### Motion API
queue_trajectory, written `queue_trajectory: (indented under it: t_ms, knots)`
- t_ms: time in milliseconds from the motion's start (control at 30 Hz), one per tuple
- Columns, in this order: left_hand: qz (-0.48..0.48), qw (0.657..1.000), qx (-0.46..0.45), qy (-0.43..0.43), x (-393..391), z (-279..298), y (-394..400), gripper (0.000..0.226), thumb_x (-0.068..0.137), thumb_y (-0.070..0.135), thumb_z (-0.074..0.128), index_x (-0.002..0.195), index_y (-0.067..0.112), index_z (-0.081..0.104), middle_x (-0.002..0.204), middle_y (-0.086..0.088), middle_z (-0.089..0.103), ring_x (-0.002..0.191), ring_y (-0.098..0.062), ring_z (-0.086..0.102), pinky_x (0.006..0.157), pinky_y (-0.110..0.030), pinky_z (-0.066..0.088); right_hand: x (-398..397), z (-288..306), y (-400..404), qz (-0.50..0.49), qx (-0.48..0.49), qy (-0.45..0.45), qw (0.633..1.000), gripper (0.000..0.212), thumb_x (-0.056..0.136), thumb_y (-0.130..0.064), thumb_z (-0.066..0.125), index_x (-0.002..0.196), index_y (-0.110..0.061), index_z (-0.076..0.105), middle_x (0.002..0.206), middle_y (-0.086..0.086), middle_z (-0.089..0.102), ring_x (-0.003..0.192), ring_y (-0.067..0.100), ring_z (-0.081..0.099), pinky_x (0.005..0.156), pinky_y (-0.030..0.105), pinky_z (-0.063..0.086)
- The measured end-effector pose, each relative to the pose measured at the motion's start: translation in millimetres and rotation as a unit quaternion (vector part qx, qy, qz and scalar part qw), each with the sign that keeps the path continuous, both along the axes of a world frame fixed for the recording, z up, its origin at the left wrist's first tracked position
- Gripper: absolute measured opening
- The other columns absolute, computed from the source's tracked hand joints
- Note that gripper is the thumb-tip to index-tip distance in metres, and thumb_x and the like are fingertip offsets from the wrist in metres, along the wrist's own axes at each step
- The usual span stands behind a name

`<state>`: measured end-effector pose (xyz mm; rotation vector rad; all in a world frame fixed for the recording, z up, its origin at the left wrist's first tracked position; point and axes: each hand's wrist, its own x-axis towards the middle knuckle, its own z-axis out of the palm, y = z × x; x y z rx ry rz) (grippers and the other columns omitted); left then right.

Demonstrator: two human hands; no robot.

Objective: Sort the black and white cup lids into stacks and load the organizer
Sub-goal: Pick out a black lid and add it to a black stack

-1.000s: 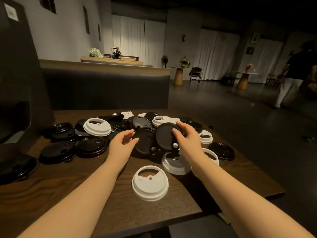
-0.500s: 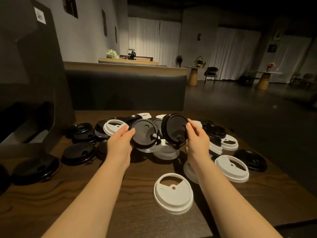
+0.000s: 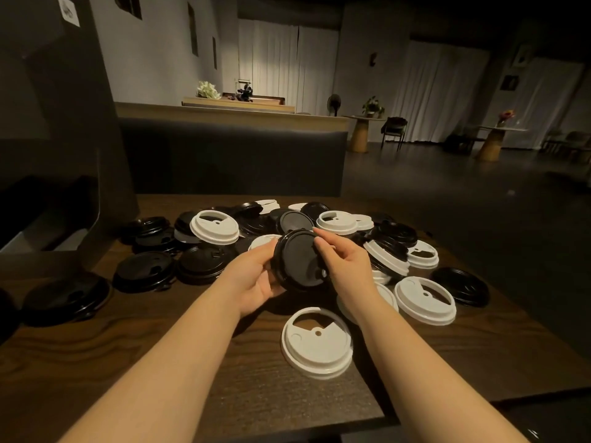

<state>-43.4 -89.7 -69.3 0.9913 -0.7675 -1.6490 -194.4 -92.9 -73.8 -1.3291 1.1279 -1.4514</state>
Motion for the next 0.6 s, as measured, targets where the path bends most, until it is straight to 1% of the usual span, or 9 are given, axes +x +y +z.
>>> queue_trajectory:
  t_ms: [100,167,233,267,333,400,467,533,600]
  knots:
    - [0.006,1.000,0.002,0.006,1,0,1,0.027,0.099,0.024,0.049,0.120,0.015,0.061,0.104,-0.010,0.069,0.098,-0.025,0.065,0.078,-0.040,0.053,1,-2,0,0.000,-0.021,0.033,0.999,0.023,0.092,-0.016,0.058,0.108,-0.030,0.066,0.105,-0.012,0.064,0.102,0.003,0.058,0.079,0.017,0.053]
    - [0.007,1.000,0.000,0.010,2,0,0,0.033,0.101,0.034,0.043,0.122,0.016,0.061,0.108,-0.011,0.071,0.103,-0.027,0.065,0.089,-0.044,0.052,1,-4,0,-0.012,-0.042,0.074,0.996,0.025,0.092,-0.016,0.059,0.114,-0.026,0.065,0.107,-0.013,0.062,0.104,0.002,0.056,0.091,0.023,0.050]
    - [-0.005,1.000,-0.015,-0.013,-1,2,0,0.043,0.099,0.046,0.039,0.118,0.015,0.063,0.109,-0.011,0.071,0.106,-0.028,0.065,0.096,-0.047,0.049,0,-5,1,-0.030,-0.070,0.118,0.990,0.027,0.091,-0.017,0.061,0.117,-0.024,0.064,0.109,-0.016,0.059,0.105,-0.001,0.053,0.098,0.027,0.047]
    - [-0.002,0.999,-0.030,-0.040,-4,2,0,0.042,0.097,0.046,0.043,0.117,0.015,0.063,0.109,-0.011,0.072,0.105,-0.027,0.066,0.096,-0.048,0.049,1,-5,1,-0.034,-0.078,0.124,0.989,0.028,0.090,-0.018,0.062,0.118,-0.024,0.064,0.111,-0.015,0.057,0.107,0.001,0.052,0.098,0.028,0.047]
    - [0.028,0.995,-0.063,-0.066,-6,1,0,0.030,0.095,0.032,0.054,0.117,0.013,0.063,0.108,-0.011,0.071,0.102,-0.027,0.067,0.093,-0.047,0.052,2,-4,-1,-0.030,-0.064,0.097,0.993,0.034,0.089,-0.021,0.064,0.122,-0.025,0.061,0.119,-0.009,0.056,0.110,0.008,0.054,0.096,0.032,0.050]
    - [0.070,0.995,-0.065,-0.008,-4,1,-2,0.023,0.096,0.021,0.054,0.115,0.012,0.062,0.110,-0.012,0.069,0.102,-0.027,0.066,0.088,-0.045,0.054,4,-1,-1,0.001,-0.003,0.017,1.000,0.043,0.089,-0.024,0.063,0.131,-0.025,0.053,0.122,-0.005,0.056,0.105,0.012,0.058,0.087,0.031,0.055]
    - [0.100,0.992,-0.059,0.056,5,3,-6,0.021,0.097,0.019,0.051,0.115,0.013,0.060,0.112,-0.012,0.068,0.105,-0.028,0.064,0.083,-0.040,0.055,6,0,-1,0.046,0.054,-0.045,0.996,0.049,0.088,-0.022,0.063,0.134,-0.022,0.048,0.117,0.000,0.060,0.102,0.016,0.062,0.083,0.033,0.057]
    - [0.108,0.990,-0.057,0.066,13,4,-9,0.021,0.096,0.018,0.053,0.115,0.012,0.060,0.111,-0.012,0.068,0.104,-0.028,0.064,0.080,-0.037,0.055,10,0,0,0.070,0.057,-0.033,0.995,0.048,0.087,-0.014,0.065,0.132,-0.020,0.050,0.104,0.003,0.064,0.099,0.018,0.065,0.083,0.035,0.057]
    - [0.107,0.992,-0.058,0.016,18,4,-10,0.017,0.093,0.018,0.058,0.108,0.011,0.062,0.106,-0.011,0.069,0.099,-0.025,0.066,0.073,-0.034,0.055,12,2,-1,0.076,0.048,-0.025,0.996,0.045,0.088,-0.012,0.063,0.132,-0.019,0.053,0.105,0.004,0.066,0.101,0.020,0.064,0.085,0.036,0.056]
